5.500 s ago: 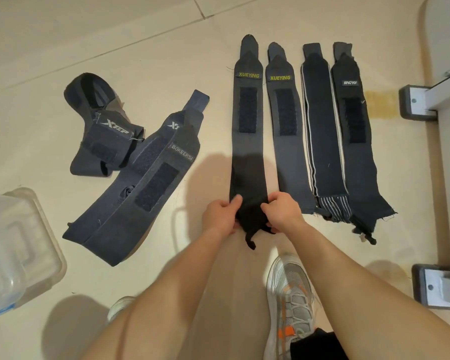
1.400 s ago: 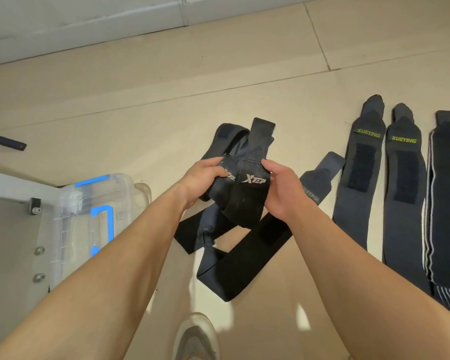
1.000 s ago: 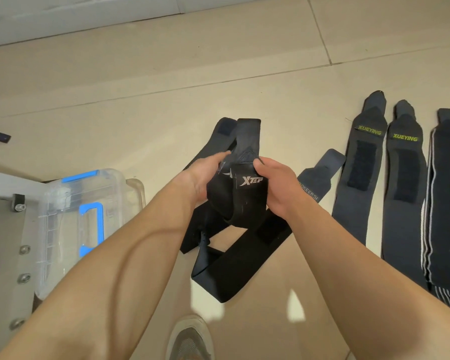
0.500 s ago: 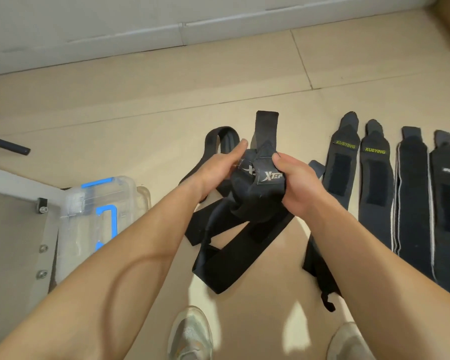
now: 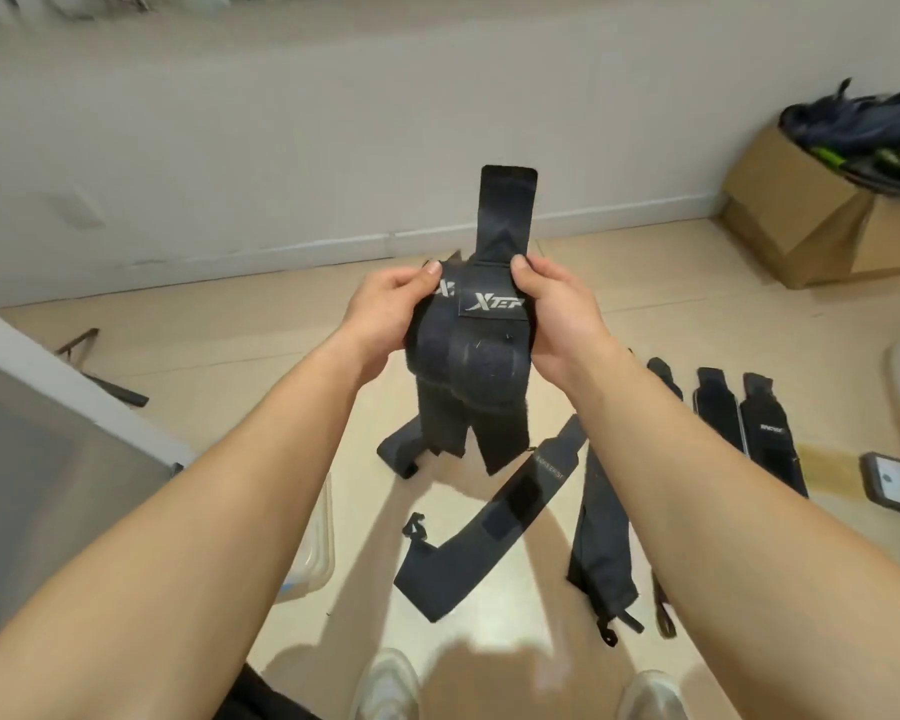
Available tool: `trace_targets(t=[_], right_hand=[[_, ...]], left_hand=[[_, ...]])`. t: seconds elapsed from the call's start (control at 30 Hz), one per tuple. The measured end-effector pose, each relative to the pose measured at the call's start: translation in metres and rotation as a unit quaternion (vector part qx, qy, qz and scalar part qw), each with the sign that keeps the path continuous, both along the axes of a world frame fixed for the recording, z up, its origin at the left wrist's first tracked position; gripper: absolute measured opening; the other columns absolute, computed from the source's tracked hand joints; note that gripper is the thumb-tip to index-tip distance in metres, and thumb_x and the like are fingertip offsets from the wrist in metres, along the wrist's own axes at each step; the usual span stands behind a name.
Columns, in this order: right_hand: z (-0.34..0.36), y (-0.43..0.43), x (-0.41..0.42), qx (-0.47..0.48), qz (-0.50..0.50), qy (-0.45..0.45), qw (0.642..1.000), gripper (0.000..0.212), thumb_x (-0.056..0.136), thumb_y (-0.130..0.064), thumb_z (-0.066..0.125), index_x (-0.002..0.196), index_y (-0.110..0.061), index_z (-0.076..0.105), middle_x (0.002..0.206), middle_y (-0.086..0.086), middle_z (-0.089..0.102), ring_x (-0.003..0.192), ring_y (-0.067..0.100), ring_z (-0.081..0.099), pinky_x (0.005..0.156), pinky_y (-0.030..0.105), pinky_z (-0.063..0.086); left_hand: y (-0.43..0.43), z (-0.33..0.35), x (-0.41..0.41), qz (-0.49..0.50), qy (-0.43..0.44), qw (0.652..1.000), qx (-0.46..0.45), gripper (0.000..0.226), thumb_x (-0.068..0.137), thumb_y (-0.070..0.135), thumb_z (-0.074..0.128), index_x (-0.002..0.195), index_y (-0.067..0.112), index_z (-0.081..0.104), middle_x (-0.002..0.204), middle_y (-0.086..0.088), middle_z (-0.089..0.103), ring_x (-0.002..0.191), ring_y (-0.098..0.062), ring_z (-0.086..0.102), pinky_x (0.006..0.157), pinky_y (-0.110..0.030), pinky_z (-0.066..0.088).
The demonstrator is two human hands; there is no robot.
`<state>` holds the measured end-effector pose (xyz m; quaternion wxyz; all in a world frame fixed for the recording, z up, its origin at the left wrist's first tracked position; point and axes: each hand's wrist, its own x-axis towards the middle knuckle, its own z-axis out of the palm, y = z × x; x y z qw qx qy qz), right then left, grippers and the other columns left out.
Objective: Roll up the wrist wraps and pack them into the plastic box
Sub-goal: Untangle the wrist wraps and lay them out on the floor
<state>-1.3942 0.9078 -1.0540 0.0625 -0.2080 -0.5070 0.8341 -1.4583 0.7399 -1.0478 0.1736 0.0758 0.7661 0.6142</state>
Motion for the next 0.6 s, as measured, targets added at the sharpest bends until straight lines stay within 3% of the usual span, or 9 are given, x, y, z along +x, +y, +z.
trace_targets(t=[0.13, 0.3, 0.37, 0.47, 0.6], right_hand=[[0.056, 0.007, 0.031, 0.031, -0.009, 0.023, 0.999, 0.025, 0.101, -0.018, 0.062, 0.119, -0.001, 0.068, 0.108, 0.018, 0.075, 0.096, 0.031, 0.074, 0.085, 0.047, 0.062], [0.106, 0.018, 0.089, 0.061, 0.045, 0.057, 0.995, 0.008, 0.100, -0.015, 0.062, 0.096, -0.012, 0.069, 0.083, 0.005, 0.073, 0.076, 0.019, 0.071, 0.074, 0.036, 0.061], [0.115, 0.020, 0.110, 0.042, 0.063, 0.062, 0.995, 0.004, 0.099, -0.013, 0.062, 0.099, -0.012, 0.066, 0.083, 0.005, 0.070, 0.076, 0.020, 0.069, 0.075, 0.035, 0.059], [0.112, 0.018, 0.131, 0.036, 0.065, 0.061, 0.995, 0.018, 0.096, -0.012, 0.065, 0.114, -0.011, 0.063, 0.090, 0.004, 0.069, 0.079, 0.017, 0.068, 0.074, 0.032, 0.057], [0.092, 0.011, 0.147, 0.102, 0.063, 0.042, 0.992, 0.009, 0.094, -0.015, 0.070, 0.103, -0.015, 0.069, 0.089, -0.001, 0.074, 0.078, 0.014, 0.069, 0.070, 0.031, 0.055]], left_hand=[[-0.007, 0.047, 0.023, 0.038, 0.011, 0.998, 0.055, 0.028, 0.106, 0.034, 0.052, 0.102, 0.012, 0.069, 0.092, -0.001, 0.074, 0.084, -0.019, 0.071, 0.060, -0.028, 0.055], [-0.013, 0.085, 0.069, 0.020, 0.031, 0.994, 0.101, 0.022, 0.109, 0.027, 0.047, 0.118, 0.019, 0.065, 0.107, 0.002, 0.075, 0.089, -0.011, 0.072, 0.055, -0.020, 0.052], [-0.014, 0.089, 0.090, 0.006, 0.035, 0.993, 0.108, 0.023, 0.108, 0.025, 0.048, 0.124, 0.021, 0.063, 0.107, 0.003, 0.075, 0.087, -0.010, 0.073, 0.057, -0.021, 0.053], [-0.012, 0.084, 0.119, -0.009, 0.030, 0.993, 0.115, 0.023, 0.108, 0.021, 0.048, 0.127, 0.024, 0.062, 0.100, 0.005, 0.077, 0.085, -0.011, 0.074, 0.060, -0.025, 0.056], [-0.006, 0.069, 0.145, -0.018, -0.003, 0.992, 0.127, 0.023, 0.107, 0.016, 0.049, 0.127, 0.020, 0.061, 0.097, -0.001, 0.077, 0.080, -0.016, 0.073, 0.064, -0.034, 0.059]])
